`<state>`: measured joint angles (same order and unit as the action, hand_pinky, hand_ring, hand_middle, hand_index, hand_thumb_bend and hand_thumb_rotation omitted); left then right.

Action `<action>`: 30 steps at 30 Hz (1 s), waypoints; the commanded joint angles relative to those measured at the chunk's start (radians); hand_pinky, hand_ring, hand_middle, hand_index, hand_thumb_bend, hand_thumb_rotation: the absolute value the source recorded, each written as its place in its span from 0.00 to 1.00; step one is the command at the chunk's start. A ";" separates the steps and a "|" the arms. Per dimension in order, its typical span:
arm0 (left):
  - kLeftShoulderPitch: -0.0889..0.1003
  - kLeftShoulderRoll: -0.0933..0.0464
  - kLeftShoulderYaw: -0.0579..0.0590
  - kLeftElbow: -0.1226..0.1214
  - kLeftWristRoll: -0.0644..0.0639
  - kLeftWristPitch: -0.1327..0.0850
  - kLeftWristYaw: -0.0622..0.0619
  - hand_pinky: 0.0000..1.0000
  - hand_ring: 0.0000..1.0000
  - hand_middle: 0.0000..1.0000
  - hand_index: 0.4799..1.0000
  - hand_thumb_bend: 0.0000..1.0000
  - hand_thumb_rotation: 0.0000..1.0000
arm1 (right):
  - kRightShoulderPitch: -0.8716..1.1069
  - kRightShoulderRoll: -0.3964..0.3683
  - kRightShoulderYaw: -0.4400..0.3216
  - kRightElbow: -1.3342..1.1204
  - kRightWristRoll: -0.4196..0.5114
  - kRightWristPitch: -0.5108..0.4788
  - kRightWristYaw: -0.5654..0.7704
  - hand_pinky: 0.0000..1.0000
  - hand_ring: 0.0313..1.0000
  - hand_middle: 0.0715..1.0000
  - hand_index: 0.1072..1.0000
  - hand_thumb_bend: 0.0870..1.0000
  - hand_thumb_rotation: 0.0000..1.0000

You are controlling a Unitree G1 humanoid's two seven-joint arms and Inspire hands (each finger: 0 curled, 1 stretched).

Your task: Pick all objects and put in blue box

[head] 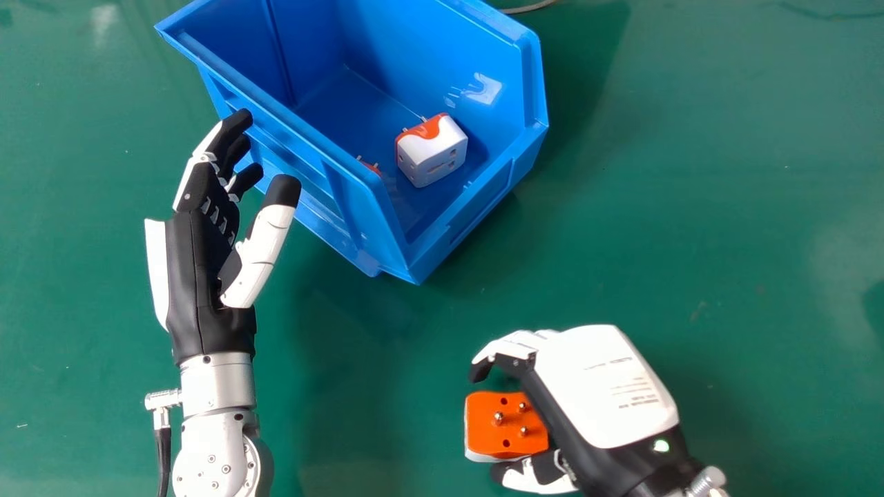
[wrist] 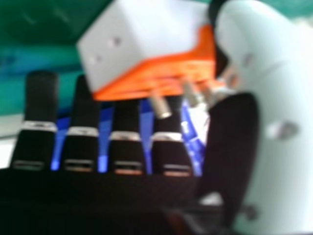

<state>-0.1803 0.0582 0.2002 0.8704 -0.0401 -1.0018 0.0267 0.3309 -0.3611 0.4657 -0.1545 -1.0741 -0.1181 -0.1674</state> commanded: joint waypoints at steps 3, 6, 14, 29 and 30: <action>-0.002 0.001 -0.003 -0.019 -0.001 -0.009 -0.002 0.83 0.89 0.89 0.62 0.85 0.60 | -0.018 0.004 0.020 -0.021 -0.021 0.018 0.007 0.46 0.63 0.66 0.49 0.46 0.08; -0.003 0.002 -0.002 -0.017 -0.001 -0.011 -0.001 0.83 0.89 0.89 0.62 0.85 0.60 | -0.023 -0.002 0.025 -0.023 -0.026 0.032 0.020 0.45 0.63 0.65 0.48 0.46 0.09; -0.006 0.003 -0.003 -0.015 0.005 -0.010 0.003 0.83 0.89 0.89 0.61 0.85 0.60 | -0.026 -0.007 0.023 -0.016 -0.035 0.049 0.025 0.42 0.59 0.63 0.46 0.46 0.12; -0.008 0.003 -0.007 -0.018 0.012 -0.010 0.015 0.82 0.88 0.89 0.61 0.85 0.59 | -0.019 0.019 -0.003 -0.010 0.084 0.071 0.043 0.24 0.36 0.50 0.45 0.46 0.05; -0.007 0.002 -0.008 -0.020 0.013 -0.009 0.016 0.82 0.88 0.89 0.61 0.85 0.59 | -0.023 0.017 -0.005 0.002 0.090 0.053 0.012 0.24 0.36 0.50 0.45 0.46 0.05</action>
<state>-0.1803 0.0581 0.1997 0.8704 -0.0373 -1.0016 0.0432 0.3054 -0.3392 0.4737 -0.1580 -1.0024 -0.0391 -0.1047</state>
